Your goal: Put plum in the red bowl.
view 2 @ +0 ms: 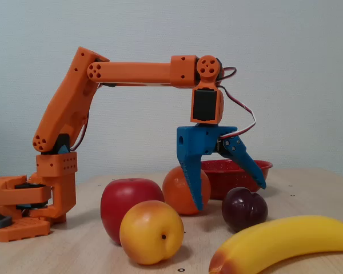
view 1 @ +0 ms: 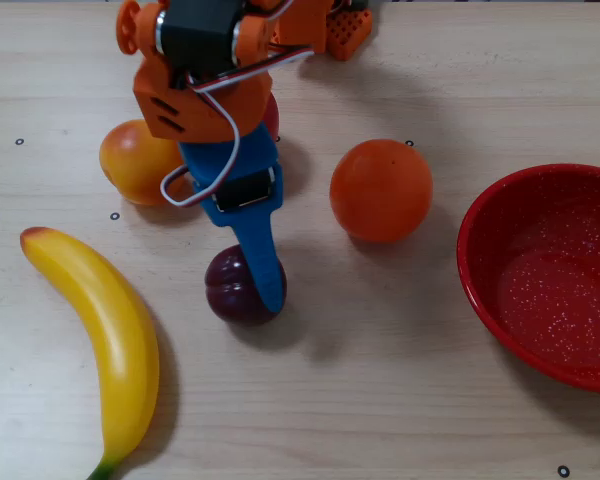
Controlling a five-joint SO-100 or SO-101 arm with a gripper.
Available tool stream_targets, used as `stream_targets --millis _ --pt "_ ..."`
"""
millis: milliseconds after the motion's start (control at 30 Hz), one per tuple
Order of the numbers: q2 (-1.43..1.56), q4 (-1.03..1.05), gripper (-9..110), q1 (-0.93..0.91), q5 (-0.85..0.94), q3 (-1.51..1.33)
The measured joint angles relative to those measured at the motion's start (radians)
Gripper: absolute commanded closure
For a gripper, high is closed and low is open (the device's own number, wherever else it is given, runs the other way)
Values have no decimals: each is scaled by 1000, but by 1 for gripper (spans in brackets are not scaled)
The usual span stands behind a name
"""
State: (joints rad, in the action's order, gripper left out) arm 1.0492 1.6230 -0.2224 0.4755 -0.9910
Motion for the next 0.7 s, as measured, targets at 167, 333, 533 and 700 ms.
stream_targets --millis 167,333,533,700 --pt "-2 -6 50 -3 0 0" --pt "-15 -29 50 -5 0 0" --pt "-38 -55 50 -3 0 0" --pt "-38 -83 50 -2 0 0"
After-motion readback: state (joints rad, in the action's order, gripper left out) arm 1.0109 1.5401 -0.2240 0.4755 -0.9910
